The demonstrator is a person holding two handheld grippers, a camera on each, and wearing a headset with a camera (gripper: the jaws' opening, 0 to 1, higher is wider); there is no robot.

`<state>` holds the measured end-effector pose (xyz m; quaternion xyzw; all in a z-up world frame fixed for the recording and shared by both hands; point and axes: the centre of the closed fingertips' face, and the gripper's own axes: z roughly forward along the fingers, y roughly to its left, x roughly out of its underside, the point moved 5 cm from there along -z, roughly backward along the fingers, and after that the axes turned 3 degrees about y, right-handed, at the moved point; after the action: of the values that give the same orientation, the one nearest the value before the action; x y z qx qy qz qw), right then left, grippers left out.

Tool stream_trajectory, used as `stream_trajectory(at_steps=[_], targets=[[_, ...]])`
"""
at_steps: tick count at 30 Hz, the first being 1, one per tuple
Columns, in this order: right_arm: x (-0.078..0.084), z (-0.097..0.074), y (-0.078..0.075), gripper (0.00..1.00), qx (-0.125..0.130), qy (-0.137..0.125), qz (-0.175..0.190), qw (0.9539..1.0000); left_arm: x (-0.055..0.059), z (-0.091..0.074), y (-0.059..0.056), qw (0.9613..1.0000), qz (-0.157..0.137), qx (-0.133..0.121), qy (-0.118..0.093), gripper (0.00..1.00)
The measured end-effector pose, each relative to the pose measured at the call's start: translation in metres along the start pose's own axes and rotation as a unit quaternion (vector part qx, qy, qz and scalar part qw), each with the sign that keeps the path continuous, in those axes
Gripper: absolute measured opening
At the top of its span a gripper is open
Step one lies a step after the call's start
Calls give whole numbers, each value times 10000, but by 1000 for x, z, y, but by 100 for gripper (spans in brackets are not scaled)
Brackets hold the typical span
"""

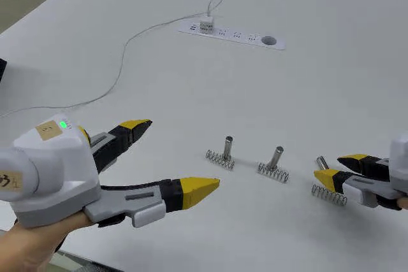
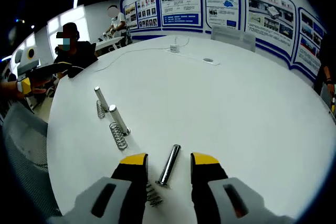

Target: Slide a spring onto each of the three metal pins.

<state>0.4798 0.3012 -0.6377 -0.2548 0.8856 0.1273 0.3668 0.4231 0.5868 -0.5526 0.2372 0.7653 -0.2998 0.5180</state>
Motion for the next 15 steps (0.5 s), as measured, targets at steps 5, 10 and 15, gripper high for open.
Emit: stream_trajectory(at_steps=[5,10,15], targets=[[-1,5,-3,30,67,128,52,9999,2,0,2,10000,-44,-52,-5,95],[0,7,-4,22,84,184,10,9998,1,2,0,9999,-82,-53,-55,95],[0,10,-3,17,32,235,22,9997,2,2,-1,10000,-67,-30,-24,95]])
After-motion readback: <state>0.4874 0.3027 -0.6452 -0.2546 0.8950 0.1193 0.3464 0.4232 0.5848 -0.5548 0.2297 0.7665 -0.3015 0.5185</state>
